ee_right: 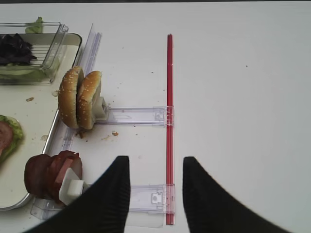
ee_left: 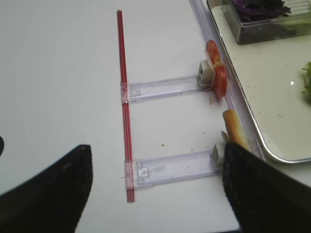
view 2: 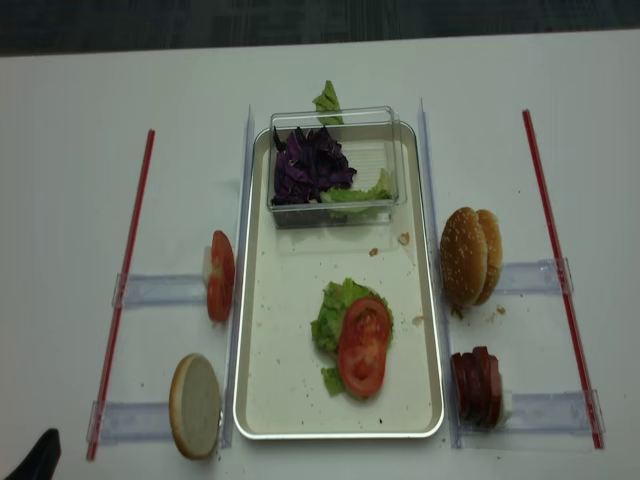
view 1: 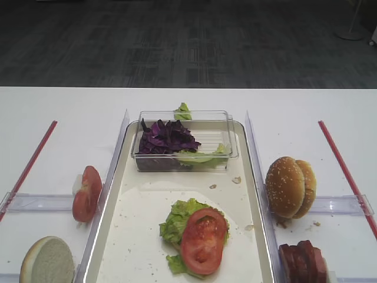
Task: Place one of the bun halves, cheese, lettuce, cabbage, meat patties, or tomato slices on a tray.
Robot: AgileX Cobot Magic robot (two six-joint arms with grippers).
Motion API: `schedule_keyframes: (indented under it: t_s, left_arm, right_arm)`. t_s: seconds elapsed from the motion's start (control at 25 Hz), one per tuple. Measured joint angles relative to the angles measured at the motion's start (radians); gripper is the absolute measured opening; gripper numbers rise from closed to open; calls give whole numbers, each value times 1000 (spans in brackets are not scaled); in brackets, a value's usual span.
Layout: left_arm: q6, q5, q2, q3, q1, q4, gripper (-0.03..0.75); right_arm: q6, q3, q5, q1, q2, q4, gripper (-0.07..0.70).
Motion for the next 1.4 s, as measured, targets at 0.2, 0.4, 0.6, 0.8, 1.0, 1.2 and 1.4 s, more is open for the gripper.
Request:
schedule_keyframes:
  t_s: [0.2, 0.4, 0.6, 0.8, 1.0, 1.2, 1.4]
  left_arm:
    - [2, 4, -7, 0, 0, -4, 511]
    - [4, 4, -7, 0, 0, -8, 511]
    - [4, 4, -7, 0, 0, -8, 511]
    - [-19, 4, -7, 0, 0, 3, 511]
    - [-66, 4, -7, 0, 0, 32, 511]
    - [-69, 4, -7, 0, 0, 32, 511]
    - [-70, 4, -7, 0, 0, 32, 511]
  right_arm:
    - [0, 0, 1, 0, 0, -1, 302]
    - [0, 0, 1, 0, 0, -1, 302]
    - [0, 0, 1, 0, 0, -1, 302]
    - [0, 0, 1, 0, 0, -1, 302]
    - [0, 0, 1, 0, 0, -1, 302]
    - [0, 0, 1, 0, 0, -1, 302]
    - [0, 0, 1, 0, 0, -1, 302]
